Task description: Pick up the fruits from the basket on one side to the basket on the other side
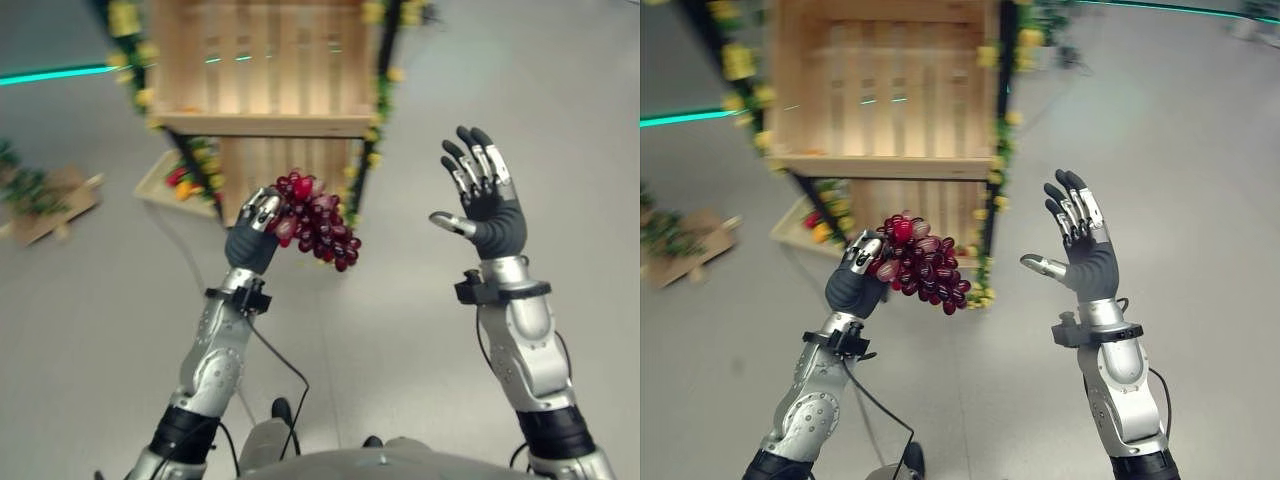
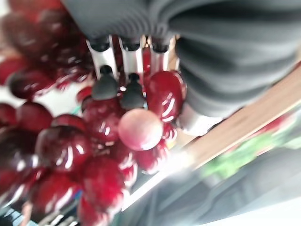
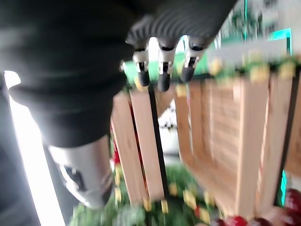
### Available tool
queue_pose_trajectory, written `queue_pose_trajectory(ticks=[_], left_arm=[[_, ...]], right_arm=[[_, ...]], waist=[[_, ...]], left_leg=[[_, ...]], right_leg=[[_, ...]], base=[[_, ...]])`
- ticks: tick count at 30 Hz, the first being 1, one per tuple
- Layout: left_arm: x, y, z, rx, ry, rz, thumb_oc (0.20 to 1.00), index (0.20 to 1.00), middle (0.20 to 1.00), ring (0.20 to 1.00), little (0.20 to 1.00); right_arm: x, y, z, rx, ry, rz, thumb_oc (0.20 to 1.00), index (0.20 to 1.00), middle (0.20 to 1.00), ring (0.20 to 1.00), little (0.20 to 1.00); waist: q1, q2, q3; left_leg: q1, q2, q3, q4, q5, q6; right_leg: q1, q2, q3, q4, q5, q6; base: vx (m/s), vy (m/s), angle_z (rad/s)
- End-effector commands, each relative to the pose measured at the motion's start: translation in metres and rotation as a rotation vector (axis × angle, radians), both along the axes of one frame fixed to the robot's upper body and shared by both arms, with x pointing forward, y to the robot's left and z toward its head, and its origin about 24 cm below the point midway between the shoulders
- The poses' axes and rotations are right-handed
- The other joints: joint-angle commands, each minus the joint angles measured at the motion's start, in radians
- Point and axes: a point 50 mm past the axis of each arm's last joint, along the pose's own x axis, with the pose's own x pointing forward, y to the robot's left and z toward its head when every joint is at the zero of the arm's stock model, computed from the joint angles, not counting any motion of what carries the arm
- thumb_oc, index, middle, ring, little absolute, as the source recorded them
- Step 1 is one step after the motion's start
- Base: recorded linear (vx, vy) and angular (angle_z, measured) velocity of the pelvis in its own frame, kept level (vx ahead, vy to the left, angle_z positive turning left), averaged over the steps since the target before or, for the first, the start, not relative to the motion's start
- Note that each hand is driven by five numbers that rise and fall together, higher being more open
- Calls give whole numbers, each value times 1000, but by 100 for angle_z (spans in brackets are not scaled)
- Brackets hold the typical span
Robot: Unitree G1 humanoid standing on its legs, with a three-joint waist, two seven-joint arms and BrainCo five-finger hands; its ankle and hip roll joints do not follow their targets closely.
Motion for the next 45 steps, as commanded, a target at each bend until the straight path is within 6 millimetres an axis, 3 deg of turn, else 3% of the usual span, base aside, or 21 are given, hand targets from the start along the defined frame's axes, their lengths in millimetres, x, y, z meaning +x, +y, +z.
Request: queue_pose_trajectory(ticks=[1,5,9,10,11,12,13,14,15,17,19,22,25,28,30,33,36,39,45], left_arm=[[-5,12,27,23,-160,22,200,200,200,200,200],[-8,21,28,41,-166,52,200,200,200,200,200],[-9,25,26,59,-158,69,200,200,200,200,200],[-10,25,26,72,-154,71,200,200,200,200,200],[-10,25,26,72,-154,71,200,200,200,200,200],[-7,23,26,81,-156,71,200,200,200,200,200],[-5,22,26,99,-157,75,200,200,200,200,200],[-4,20,25,116,-160,79,200,200,200,200,200],[-4,19,26,140,-174,81,200,200,200,200,200],[-5,19,26,160,-172,82,200,200,200,200,200],[-2,16,27,158,-166,76,200,200,200,200,200],[-1,12,29,146,-175,64,200,200,200,200,200],[0,14,29,149,-173,76,200,200,200,200,200],[-1,17,29,138,-170,88,200,200,200,200,200],[-1,17,29,138,-170,88,200,200,200,200,200],[-1,19,28,128,-161,87,200,200,200,200,200],[-1,22,29,130,-173,102,200,200,200,200,200],[-1,23,29,127,-174,106,200,200,200,200,200],[-1,26,26,107,-158,133,200,200,200,200,200]], right_arm=[[-4,-7,8,-17,-60,-44,1000,1000,1000,1000,1000],[-3,-12,-4,-55,-2,-76,1000,1000,1000,1000,1000],[1,-13,-18,-48,74,-98,1000,1000,1000,1000,1000],[1,-13,-21,-54,89,-100,1000,1000,1000,1000,1000],[1,-13,-21,-54,89,-100,1000,1000,1000,1000,1000],[-1,-17,-20,-78,87,-119,1000,1000,1000,1000,1000],[-3,-20,-21,-82,89,-129,1000,1000,1000,1000,1000],[-5,-22,-23,-79,101,-128,1000,1000,1000,1000,1000],[-7,-22,-24,-75,103,-113,1000,1000,1000,1000,1000],[-7,-22,-26,-76,110,-117,1000,1000,1000,1000,1000],[-5,-24,-32,-53,144,-138,1000,1000,1000,1000,1000],[-5,-29,-34,-50,148,-160,1000,1000,1000,1000,1000],[-1,-31,-37,-59,165,-188,1000,1000,1000,1000,1000],[1,-41,-55,-89,245,-270,1000,1000,1000,1000,1000],[1,-42,-55,-90,246,-271,1000,1000,1000,1000,1000],[-5,-68,-89,-109,409,-413,1000,1000,1000,1000,1000],[-13,-92,-109,-142,514,-518,1000,1000,1000,1000,1000],[-19,-112,-123,-69,587,-607,1000,1000,1000,1000,1000],[-25,-124,-140,2,672,-650,1000,1000,1000,1000,1000]], waist=[[9,-22,-105],[36,-39,-102],[58,-54,-104],[50,-56,-102],[50,-56,-102],[5,-55,-89],[-19,-49,-83],[-31,-45,-77],[-34,-45,-79],[-35,-39,-80],[-52,-33,-65],[-50,-36,-78],[-32,-43,-111],[-23,-56,-125],[-23,-56,-124],[-34,-61,-132],[-42,-59,-144],[-57,-49,-140],[-84,-29,-130]], left_leg=[[55,153,6,35,-52,-137],[26,68,-16,43,-87,-92],[7,-22,-52,55,-131,-40],[11,-43,-71,52,-143,-24],[10,-44,-71,52,-143,-24],[24,-83,-118,23,-126,-1],[35,-101,-155,11,-119,5],[46,-114,-181,2,-118,10],[55,-124,-192,-15,-115,13],[62,-116,-201,-26,-118,9],[68,-121,-232,-10,-113,9],[78,-125,-242,-22,-112,7],[82,-120,-218,-31,-117,-2],[83,-111,-211,-26,-114,-12],[85,-110,-211,-27,-114,-13],[99,-90,-206,-42,-99,-30],[111,-76,-200,-60,-85,-47],[115,-63,-186,-51,-83,-61],[116,-29,-158,-1,-86,-88]], right_leg=[[-9,-16,-28,-133,90,53],[-2,-111,-79,-131,153,108],[2,-203,-105,-55,170,139],[-16,-209,-55,-8,155,140],[-18,-210,-54,-6,154,140],[-98,-149,153,48,127,117],[-142,-87,276,78,98,109],[-177,-46,334,96,80,98],[-194,-37,313,75,86,91],[-200,-61,266,47,101,96],[-228,-40,314,97,91,109],[-195,-43,303,77,101,115],[-149,-58,252,4,123,124],[-114,-33,261,-47,111,116],[-112,-32,260,-49,111,116],[-88,-3,268,-81,100,103],[-67,13,271,-116,100,94],[-54,26,283,-137,103,85],[-32,61,326,-154,85,56]], base=[[9,509,119],[56,444,96],[123,473,33],[118,306,27],[130,385,53],[151,320,49],[228,410,72],[228,243,105],[189,162,124],[152,46,61],[141,48,64],[105,-32,84],[101,-84,53],[57,-136,-34],[20,-103,-17],[7,-193,-5],[13,-160,0],[2,-126,-5],[-16,-122,-10]])
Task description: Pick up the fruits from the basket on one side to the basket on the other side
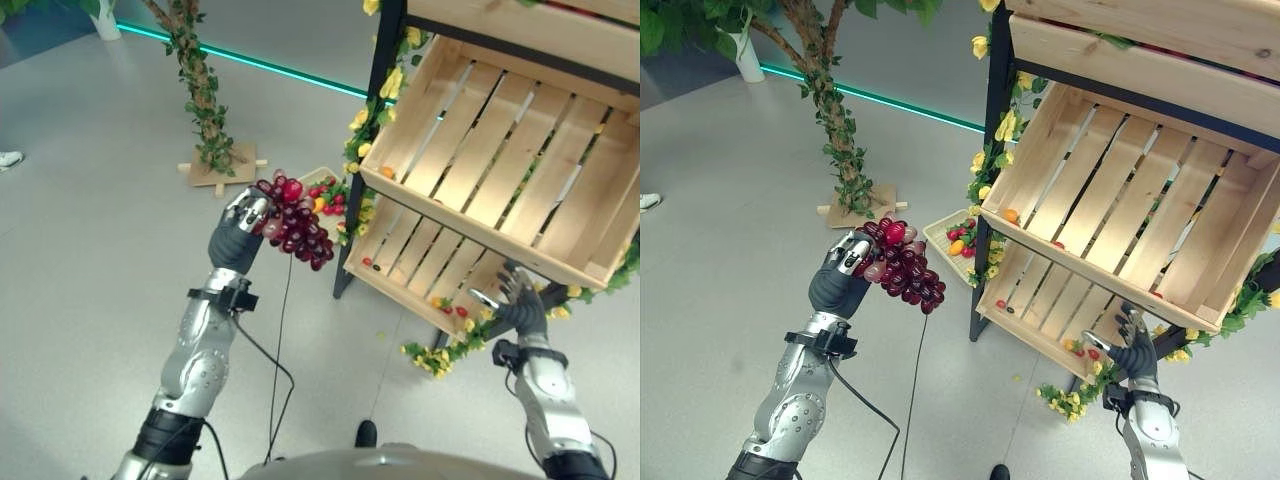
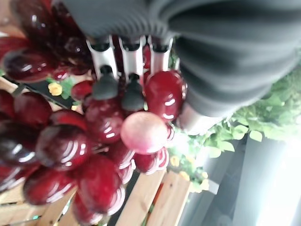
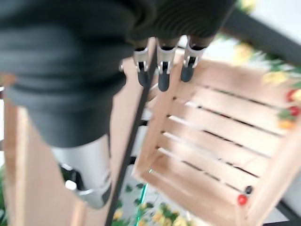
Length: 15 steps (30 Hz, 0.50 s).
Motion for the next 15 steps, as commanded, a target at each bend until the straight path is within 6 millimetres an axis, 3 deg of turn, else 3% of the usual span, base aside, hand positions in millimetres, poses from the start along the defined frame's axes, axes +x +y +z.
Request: queue_pose_trajectory(ticks=[1,4,5,6,8,10,12,13,15], left_arm=[[1,2,33,-15,-191,19,200,200,200,200,200],[1,1,29,-18,-177,19,200,200,200,200,200],[1,0,28,-15,-174,18,200,200,200,200,200],[1,0,28,-15,-175,18,200,200,200,200,200],[1,0,27,-21,-170,19,200,200,200,200,200],[2,-2,28,-24,-170,17,200,200,200,200,200],[0,-4,28,-23,-169,13,200,200,200,200,200],[0,-5,28,-20,-169,9,200,200,200,200,200],[-1,-7,29,-18,-178,-1,200,200,200,200,200]], right_arm=[[13,-15,29,-9,-150,-47,1000,1000,1000,1000,1000],[13,-15,33,-15,-171,-40,1000,1000,1000,1000,1000],[14,-15,36,-15,-184,-41,1000,1000,1000,1000,1000],[14,-15,36,-15,-185,-41,1000,1000,1000,1000,1000],[16,-14,41,-13,-214,-39,1000,1000,1000,1000,1000],[20,-13,45,-15,-232,-38,1000,1000,1000,1000,1000],[22,-12,46,-23,-238,-43,1000,1000,1000,1000,1000],[24,-13,48,-33,-248,-54,1000,1000,1000,1000,1000],[27,-12,52,-44,-264,-51,1000,1000,1000,1000,1000]], waist=[[-22,-3,2],[-34,0,16],[-34,-2,27],[-34,-1,28],[-26,-4,44],[-18,-10,56],[-10,-4,49],[-6,10,42],[-5,20,41]], left_leg=[[-57,9,8,73,29,-48],[-87,26,14,168,44,-65],[-123,37,15,255,85,-84],[-127,39,14,262,82,-85],[-170,35,-21,360,131,-105],[-200,14,-57,402,114,-95],[-201,11,-86,292,63,-73],[-186,22,-110,157,76,-65],[-180,24,-139,103,97,-63]], right_leg=[[83,-13,11,58,-171,57],[93,2,27,57,-179,35],[105,12,35,53,-183,20],[105,14,34,52,-183,19],[117,25,49,44,-184,3],[120,23,62,39,-185,-2],[117,25,71,35,-188,12],[116,28,73,36,-188,28],[117,23,86,47,-189,45]], base=[[-15,-91,-19],[-39,-144,-13],[-39,-135,-12],[-27,-136,-12],[-47,-92,-12],[-39,-48,-24],[60,56,-20],[72,82,-11],[82,143,-13]])
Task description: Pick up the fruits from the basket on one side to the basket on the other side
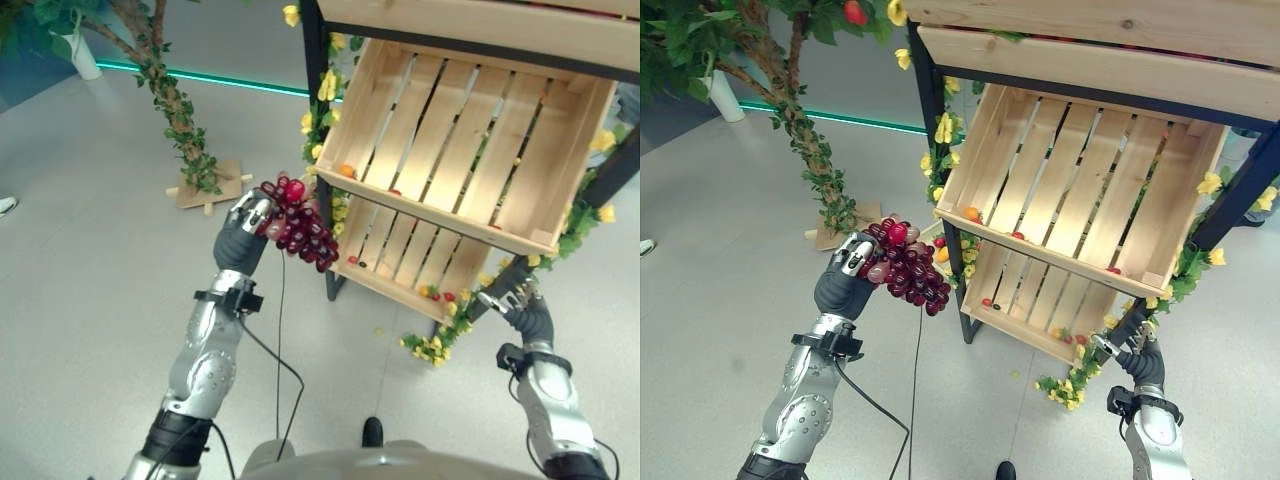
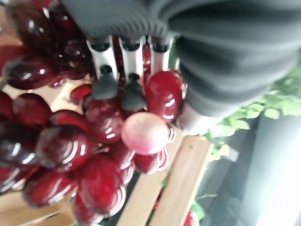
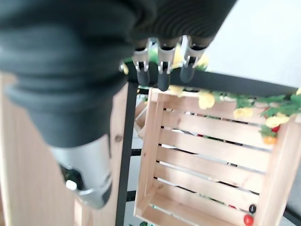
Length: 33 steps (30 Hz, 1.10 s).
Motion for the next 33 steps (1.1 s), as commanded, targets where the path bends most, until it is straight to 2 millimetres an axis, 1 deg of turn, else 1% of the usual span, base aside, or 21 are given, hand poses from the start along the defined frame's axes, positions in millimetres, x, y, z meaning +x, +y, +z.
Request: queue_pose_trajectory(ticks=[1,3,5,9,11,12,13,17,21,25,27,28,29,30,32,33], left_arm=[[0,4,34,17,-198,24,200,200,200,200,200],[-2,2,38,18,-219,7,200,200,200,200,200],[-3,-2,44,24,-246,-29,200,200,200,200,200],[-1,-14,50,43,-269,-90,200,200,200,200,200],[0,-20,53,47,-284,-116,200,200,200,200,200],[0,-20,53,47,-284,-116,200,200,200,200,200],[2,-26,56,49,-292,-131,200,200,200,200,200],[9,-32,60,57,-299,-129,200,200,200,200,200],[26,-38,75,89,-334,-82,200,200,200,200,200],[50,-46,89,148,-342,-16,200,200,200,200,200],[61,-48,100,210,-368,24,200,200,200,200,200],[61,-48,100,211,-370,25,200,200,200,200,200],[69,-48,101,238,-353,54,200,200,200,200,200],[80,-46,109,294,-367,105,200,200,200,200,200],[92,-46,112,338,-346,139,200,200,200,200,200],[98,-42,112,359,-329,176,200,200,200,200,200]], right_arm=[[21,-9,49,-97,-228,9,1000,1000,1000,1000,1000],[19,-9,45,-103,-203,20,1000,1000,1000,1000,1000],[18,-7,44,-111,-189,42,1000,1000,1000,1000,1000],[22,3,41,-111,-171,91,1000,1000,1000,1000,1000],[24,9,40,-108,-168,117,1000,1000,1000,1000,1000],[24,9,40,-108,-168,117,1000,1000,1000,1000,1000],[26,15,40,-101,-168,146,1000,1000,1000,1000,1000],[25,23,34,-91,-145,187,1000,1000,1000,1000,1000],[22,28,26,-73,-105,219,1000,1000,1000,1000,1000],[23,30,25,-68,-92,237,1000,1000,1000,1000,1000],[26,31,26,-73,-89,253,1000,1000,1000,1000,1000],[27,31,27,-73,-91,252,1000,1000,1000,1000,1000],[28,32,26,-70,-87,260,1000,1000,1000,1000,1000],[30,34,26,-69,-86,274,1000,1000,1000,1000,1000],[30,35,27,-68,-87,287,1000,1000,1000,1000,1000],[31,37,27,-66,-87,299,1000,1000,1000,1000,1000]], waist=[[-8,28,-21],[-12,22,-37],[-16,12,-52],[-26,6,-63],[-27,5,-65],[-27,5,-65],[-35,6,-69],[-45,6,-76],[-62,7,-96],[-85,8,-116],[-95,10,-124],[-95,9,-121],[-100,10,-127],[-108,10,-131],[-117,10,-135],[-122,11,-139]], left_leg=[[9,26,-19,-138,115,-7],[35,12,-7,-155,101,3],[54,-2,25,-156,82,18],[75,-18,76,-148,48,49],[80,-24,95,-144,37,60],[80,-24,95,-144,37,60],[87,-30,113,-141,26,70],[102,-31,142,-134,14,79],[126,-25,165,-148,15,77],[154,-18,179,-179,24,73],[168,-15,184,-193,30,70],[170,-15,184,-194,31,70],[174,-12,185,-198,32,69],[187,-9,194,-212,37,65],[194,-5,195,-221,43,60],[197,-4,196,-225,46,58]], right_leg=[[94,22,-3,58,-186,102],[92,4,4,68,-182,113],[90,-16,14,80,-180,130],[69,-49,59,117,-176,155],[61,-58,73,127,-176,164],[61,-58,73,127,-176,164],[52,-68,82,134,-171,173],[44,-72,103,141,-166,179],[53,-71,110,126,-160,179],[69,-62,114,105,-155,178],[74,-57,116,98,-155,177],[75,-57,115,97,-155,177],[77,-54,119,95,-154,177],[84,-50,121,89,-152,177],[88,-46,119,86,-151,177],[90,-43,120,83,-151,178]], base=[[100,195,-31],[110,169,-38],[115,191,-45],[51,180,-40],[18,115,-36],[17,126,-30],[15,99,-32],[5,66,-38],[14,5,-17],[12,-20,-9],[5,-14,-8],[4,-18,-15],[7,-28,-15],[4,-41,-12],[-3,-35,-10],[-3,-28,-12]])
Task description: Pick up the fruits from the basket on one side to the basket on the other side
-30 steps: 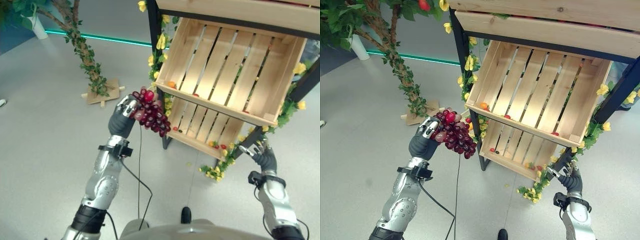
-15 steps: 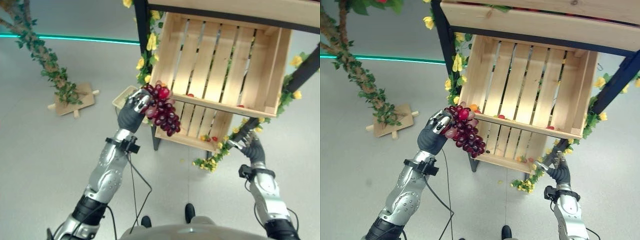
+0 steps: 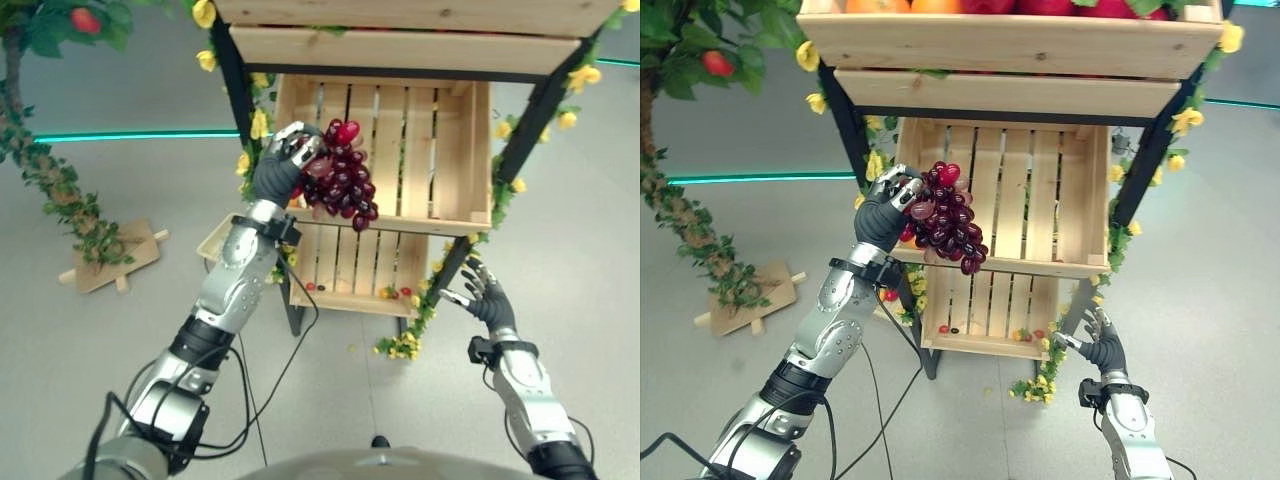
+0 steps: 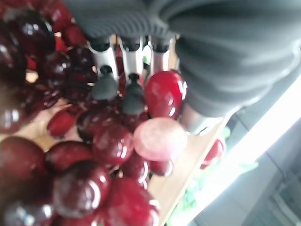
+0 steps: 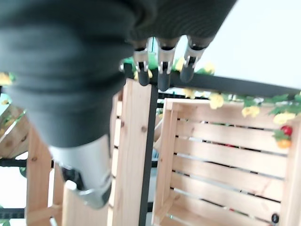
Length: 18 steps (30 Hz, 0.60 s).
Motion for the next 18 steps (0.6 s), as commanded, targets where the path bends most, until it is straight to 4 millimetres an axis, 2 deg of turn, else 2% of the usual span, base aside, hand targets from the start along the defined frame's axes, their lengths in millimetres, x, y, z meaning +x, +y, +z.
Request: queue_pose_trajectory(ticks=[1,3,4,8,9,10,12,17,18], left_arm=[[19,1,43,19,-146,94,200,200,200,200,200],[24,4,45,34,-139,119,200,200,200,200,200],[35,15,46,60,-110,180,200,200,200,200,200],[57,40,52,153,-41,327,200,200,200,200,200],[57,40,53,153,-42,327,200,200,200,200,200],[66,60,63,260,-39,435,200,200,200,200,200],[72,82,68,371,-7,546,200,200,200,200,200],[75,123,76,628,31,752,200,200,200,200,200],[75,129,75,627,53,785,200,200,200,200,200]], right_arm=[[17,-4,28,-21,-128,39,1000,1000,1000,1000,1000],[17,-3,29,-20,-132,44,1000,1000,1000,1000,1000],[18,-2,32,-20,-143,54,1000,1000,1000,1000,1000],[22,2,36,-29,-156,76,1000,1000,1000,1000,1000],[23,3,36,-28,-158,76,1000,1000,1000,1000,1000],[24,4,41,-33,-175,88,1000,1000,1000,1000,1000],[25,6,45,-42,-195,106,1000,1000,1000,1000,1000],[22,7,56,-52,-240,141,1000,1000,1000,1000,1000],[20,7,58,-52,-249,146,1000,1000,1000,1000,1000]], waist=[[-15,-6,-32],[-20,-5,-33],[-28,-3,-38],[-46,4,-41],[-45,3,-40],[-53,8,-41],[-63,15,-41],[-78,25,-32],[-80,26,-29]], left_leg=[[-54,24,-13,109,-73,-10],[-54,25,-12,107,-71,-11],[-54,27,-9,104,-68,-14],[-54,31,2,104,-65,-18],[-54,32,2,104,-65,-18],[-52,32,9,102,-65,-19],[-49,33,17,101,-64,-20],[-46,33,34,97,-63,-21],[-45,32,37,96,-62,-21]], right_leg=[[48,-8,-46,84,-162,63],[49,-7,-48,83,-162,63],[46,-5,-49,83,-160,64],[40,0,-46,89,-158,66],[40,0,-46,89,-158,66],[39,1,-42,88,-156,69],[35,2,-35,90,-155,73],[23,4,-17,95,-153,77],[22,4,-15,94,-152,78]], base=[[-6,-27,-11],[-2,-9,-4],[0,0,0],[0,0,0],[0,0,0],[7,7,-4],[7,14,-6],[12,20,-9],[29,26,-16]])
